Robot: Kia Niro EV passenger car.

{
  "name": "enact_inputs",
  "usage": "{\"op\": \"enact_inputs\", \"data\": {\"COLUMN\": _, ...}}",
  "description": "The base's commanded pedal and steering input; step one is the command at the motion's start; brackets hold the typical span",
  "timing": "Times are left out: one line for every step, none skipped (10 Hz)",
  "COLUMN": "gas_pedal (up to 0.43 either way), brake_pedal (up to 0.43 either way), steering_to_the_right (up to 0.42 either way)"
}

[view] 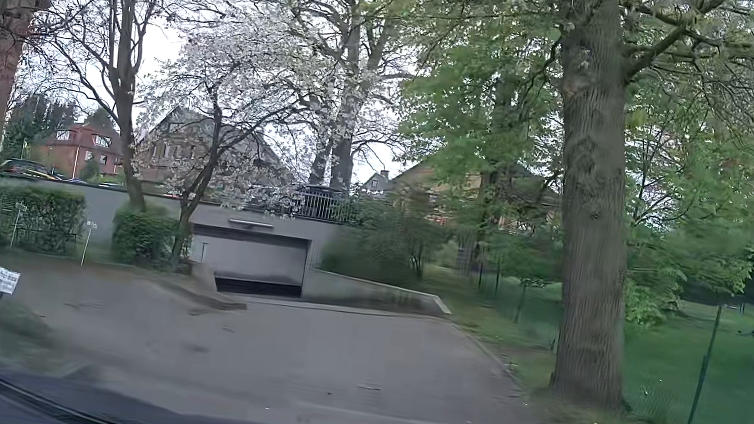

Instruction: Follow the waypoints while adhering to traffic rules and regulations

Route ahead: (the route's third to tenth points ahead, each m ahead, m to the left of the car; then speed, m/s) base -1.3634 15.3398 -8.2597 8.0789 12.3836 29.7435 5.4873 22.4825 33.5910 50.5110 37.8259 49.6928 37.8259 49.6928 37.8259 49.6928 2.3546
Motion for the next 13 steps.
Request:
{"op": "enact_inputs", "data": {"gas_pedal": 0.0, "brake_pedal": 0.006, "steering_to_the_right": -0.024}}
{"op": "enact_inputs", "data": {"gas_pedal": 0.0, "brake_pedal": 0.006, "steering_to_the_right": -0.032}}
{"op": "enact_inputs", "data": {"gas_pedal": 0.0, "brake_pedal": 0.0, "steering_to_the_right": -0.044}}
{"op": "enact_inputs", "data": {"gas_pedal": 0.0, "brake_pedal": 0.0, "steering_to_the_right": -0.062}}
{"op": "enact_inputs", "data": {"gas_pedal": 0.0, "brake_pedal": 0.0, "steering_to_the_right": -0.088}}
{"op": "enact_inputs", "data": {"gas_pedal": 0.0, "brake_pedal": 0.0, "steering_to_the_right": -0.108}}
{"op": "enact_inputs", "data": {"gas_pedal": 0.0, "brake_pedal": 0.0, "steering_to_the_right": -0.115}}
{"op": "enact_inputs", "data": {"gas_pedal": 0.0, "brake_pedal": 0.0, "steering_to_the_right": -0.102}}
{"op": "enact_inputs", "data": {"gas_pedal": 0.0, "brake_pedal": 0.0, "steering_to_the_right": -0.086}}
{"op": "enact_inputs", "data": {"gas_pedal": 0.0, "brake_pedal": 0.0, "steering_to_the_right": -0.069}}
{"op": "enact_inputs", "data": {"gas_pedal": 0.0, "brake_pedal": 0.0, "steering_to_the_right": -0.053}}
{"op": "enact_inputs", "data": {"gas_pedal": 0.0, "brake_pedal": 0.0, "steering_to_the_right": -0.04}}
{"op": "enact_inputs", "data": {"gas_pedal": 0.0, "brake_pedal": 0.0, "steering_to_the_right": -0.037}}
